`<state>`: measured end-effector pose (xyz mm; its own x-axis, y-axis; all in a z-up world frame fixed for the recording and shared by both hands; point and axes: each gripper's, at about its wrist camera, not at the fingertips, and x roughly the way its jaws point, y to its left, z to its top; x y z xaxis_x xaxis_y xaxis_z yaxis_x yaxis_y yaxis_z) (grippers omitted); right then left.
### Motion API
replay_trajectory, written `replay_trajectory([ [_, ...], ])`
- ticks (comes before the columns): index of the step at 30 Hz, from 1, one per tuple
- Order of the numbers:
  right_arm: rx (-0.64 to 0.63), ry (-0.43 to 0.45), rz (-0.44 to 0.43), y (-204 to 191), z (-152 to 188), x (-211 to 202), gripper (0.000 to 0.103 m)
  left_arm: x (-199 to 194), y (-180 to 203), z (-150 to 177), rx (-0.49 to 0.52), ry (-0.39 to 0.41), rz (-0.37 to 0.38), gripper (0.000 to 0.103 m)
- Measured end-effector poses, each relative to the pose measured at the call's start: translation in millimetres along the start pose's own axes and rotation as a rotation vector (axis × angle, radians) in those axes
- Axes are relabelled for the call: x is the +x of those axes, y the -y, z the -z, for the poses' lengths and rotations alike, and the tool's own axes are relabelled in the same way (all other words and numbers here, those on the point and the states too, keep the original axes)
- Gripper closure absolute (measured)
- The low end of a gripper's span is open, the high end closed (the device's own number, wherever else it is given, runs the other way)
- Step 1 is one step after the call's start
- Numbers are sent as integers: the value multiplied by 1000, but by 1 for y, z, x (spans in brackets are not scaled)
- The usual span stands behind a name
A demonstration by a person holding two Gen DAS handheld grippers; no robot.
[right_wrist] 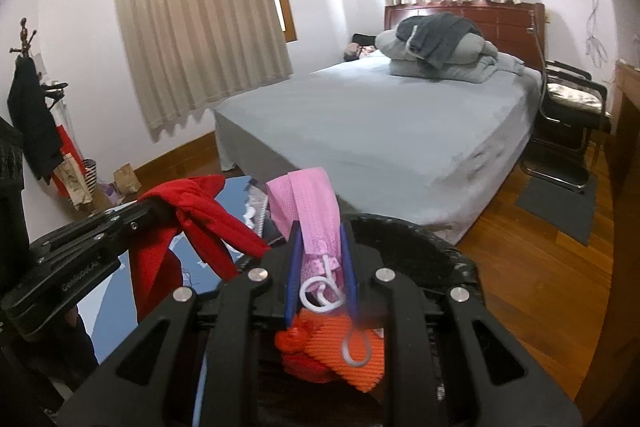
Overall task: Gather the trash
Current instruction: 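Carry the red glove and pink mask over the bin with both tools, then open both tools to drop the glove and mask into the bin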
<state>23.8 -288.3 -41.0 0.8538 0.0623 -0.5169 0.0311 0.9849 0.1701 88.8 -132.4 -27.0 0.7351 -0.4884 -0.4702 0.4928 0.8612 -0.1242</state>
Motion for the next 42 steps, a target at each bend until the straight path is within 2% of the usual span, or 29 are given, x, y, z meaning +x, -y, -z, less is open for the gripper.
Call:
replay_trajectory([
  [15,32,-32,59,42,12,12,85,44,30,3,35,-34,58,99],
  [33,56,-123,67,57,22,70,84,105,23,22,27,-152,54,99],
  [36,55,-138,77,62,24,78,76,111,22,27,25,-174,61,96],
  [38,55,-147,93,65,25,82,60,113,18,29,13,-194,63,78],
  [41,59,-141,101,68,25,79,47,110,11,31,-2,-203,66,62],
  [42,59,-136,105,69,24,78,43,108,9,31,-3,-202,60,60],
])
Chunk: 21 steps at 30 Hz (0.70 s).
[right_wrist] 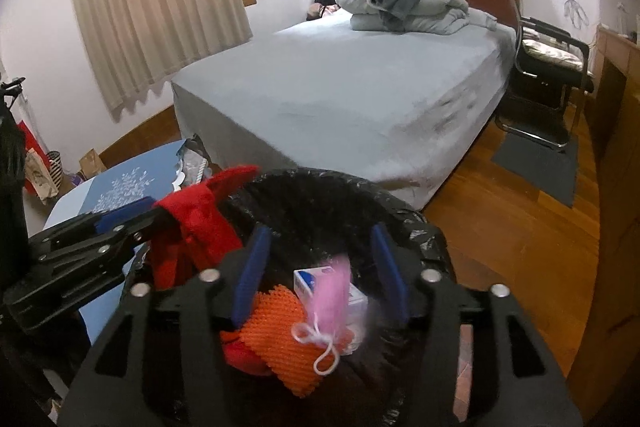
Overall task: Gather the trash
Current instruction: 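Open both tools to drop the glove and mask into the bin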
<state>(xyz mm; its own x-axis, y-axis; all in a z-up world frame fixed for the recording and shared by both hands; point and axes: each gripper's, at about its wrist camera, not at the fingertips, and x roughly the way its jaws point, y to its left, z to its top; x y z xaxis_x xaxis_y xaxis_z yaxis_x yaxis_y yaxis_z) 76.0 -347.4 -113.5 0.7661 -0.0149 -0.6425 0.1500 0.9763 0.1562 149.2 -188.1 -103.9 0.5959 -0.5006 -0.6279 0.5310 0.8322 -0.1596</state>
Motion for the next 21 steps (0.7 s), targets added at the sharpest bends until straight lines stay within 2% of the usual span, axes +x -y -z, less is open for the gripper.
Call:
replay_trajectory([
  [2,1,19,11,1,-1,-5,26,-3,-5,1,-7,1,-13,44],
  [5,-4,37,20,1,-1,-13,12,-14,-15,3,-20,8,-40,32],
  [7,-9,37,21,0,0,-18,12,-20,-21,4,-23,9,-59,26],
  [13,0,60,-1,-5,-3,-41,10,-51,-35,5,-39,42,-100,21],
  [17,-18,80,-23,-16,-5,-61,7,-74,-36,4,-44,79,-127,13],
  [21,-43,99,-43,-30,-7,-82,6,-99,-33,6,-46,101,-143,10],
])
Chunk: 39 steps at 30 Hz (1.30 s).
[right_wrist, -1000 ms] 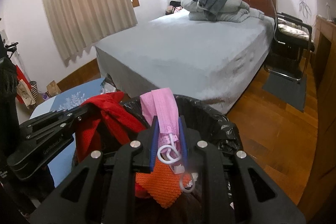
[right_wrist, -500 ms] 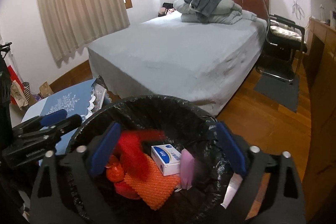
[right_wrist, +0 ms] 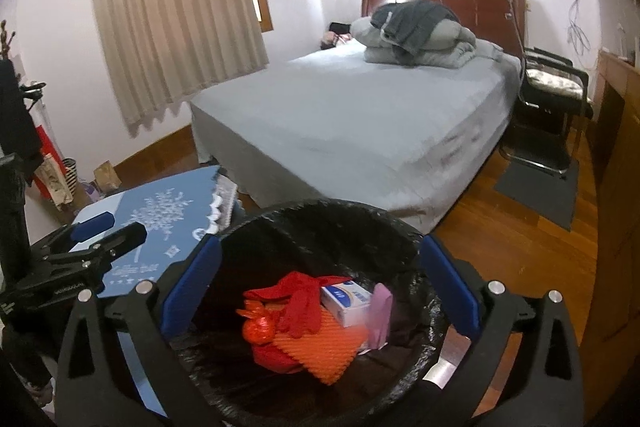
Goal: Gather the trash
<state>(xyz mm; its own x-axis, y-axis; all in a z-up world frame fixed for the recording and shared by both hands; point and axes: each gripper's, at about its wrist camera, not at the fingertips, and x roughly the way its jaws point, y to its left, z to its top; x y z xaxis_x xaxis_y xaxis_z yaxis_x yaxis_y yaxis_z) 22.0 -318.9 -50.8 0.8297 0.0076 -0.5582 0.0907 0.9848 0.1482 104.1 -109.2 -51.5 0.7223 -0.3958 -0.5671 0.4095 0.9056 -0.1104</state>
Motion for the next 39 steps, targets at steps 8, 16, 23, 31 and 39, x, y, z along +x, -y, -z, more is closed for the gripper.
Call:
replay_trajectory([
  [8,-42,5,-24,-30,-3,-33,5,-48,-8,10,-32,33,-52,6],
  [16,-71,-11,-58,-58,-1,-55,5,-90,-11,18,-28,74,-113,6],
  [23,-79,-17,-71,-73,-2,-66,5,-117,-11,20,-27,103,-127,6],
  [31,-101,-5,-84,-85,-3,-75,5,-133,-9,21,-31,126,-135,6],
  [39,-118,-3,-90,-93,-4,-77,5,-142,-10,22,-40,148,-140,6],
])
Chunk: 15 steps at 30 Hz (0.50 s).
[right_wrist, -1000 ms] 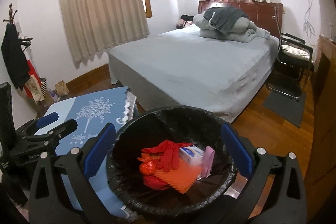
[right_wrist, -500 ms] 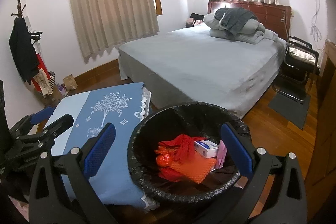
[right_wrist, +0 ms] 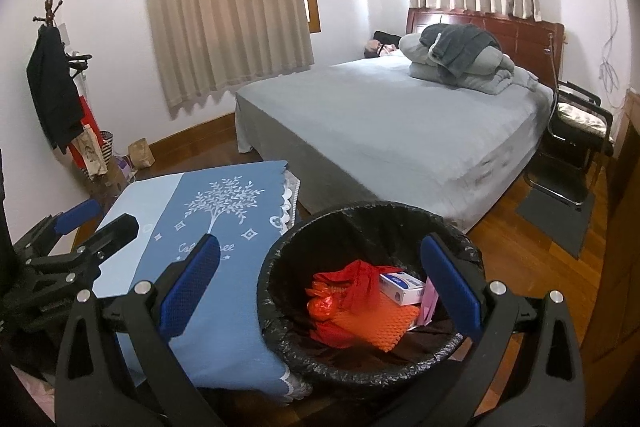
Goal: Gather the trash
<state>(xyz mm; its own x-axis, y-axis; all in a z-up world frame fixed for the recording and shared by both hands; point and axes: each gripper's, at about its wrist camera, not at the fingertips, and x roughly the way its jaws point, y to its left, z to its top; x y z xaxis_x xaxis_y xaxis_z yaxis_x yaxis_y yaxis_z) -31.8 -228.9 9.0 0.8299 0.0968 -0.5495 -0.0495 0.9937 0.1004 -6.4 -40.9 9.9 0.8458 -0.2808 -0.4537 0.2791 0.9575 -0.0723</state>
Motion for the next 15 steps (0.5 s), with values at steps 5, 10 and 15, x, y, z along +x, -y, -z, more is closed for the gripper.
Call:
replay_trajectory([
  [5,-4,-2,-2,-2,0,0,5,0,-1,0,-4,6,-2,6],
  [10,-4,-1,-2,-2,0,0,5,-1,1,1,-8,8,-3,6],
  [15,-5,1,-2,-2,0,0,5,-1,1,0,-7,9,-4,6],
])
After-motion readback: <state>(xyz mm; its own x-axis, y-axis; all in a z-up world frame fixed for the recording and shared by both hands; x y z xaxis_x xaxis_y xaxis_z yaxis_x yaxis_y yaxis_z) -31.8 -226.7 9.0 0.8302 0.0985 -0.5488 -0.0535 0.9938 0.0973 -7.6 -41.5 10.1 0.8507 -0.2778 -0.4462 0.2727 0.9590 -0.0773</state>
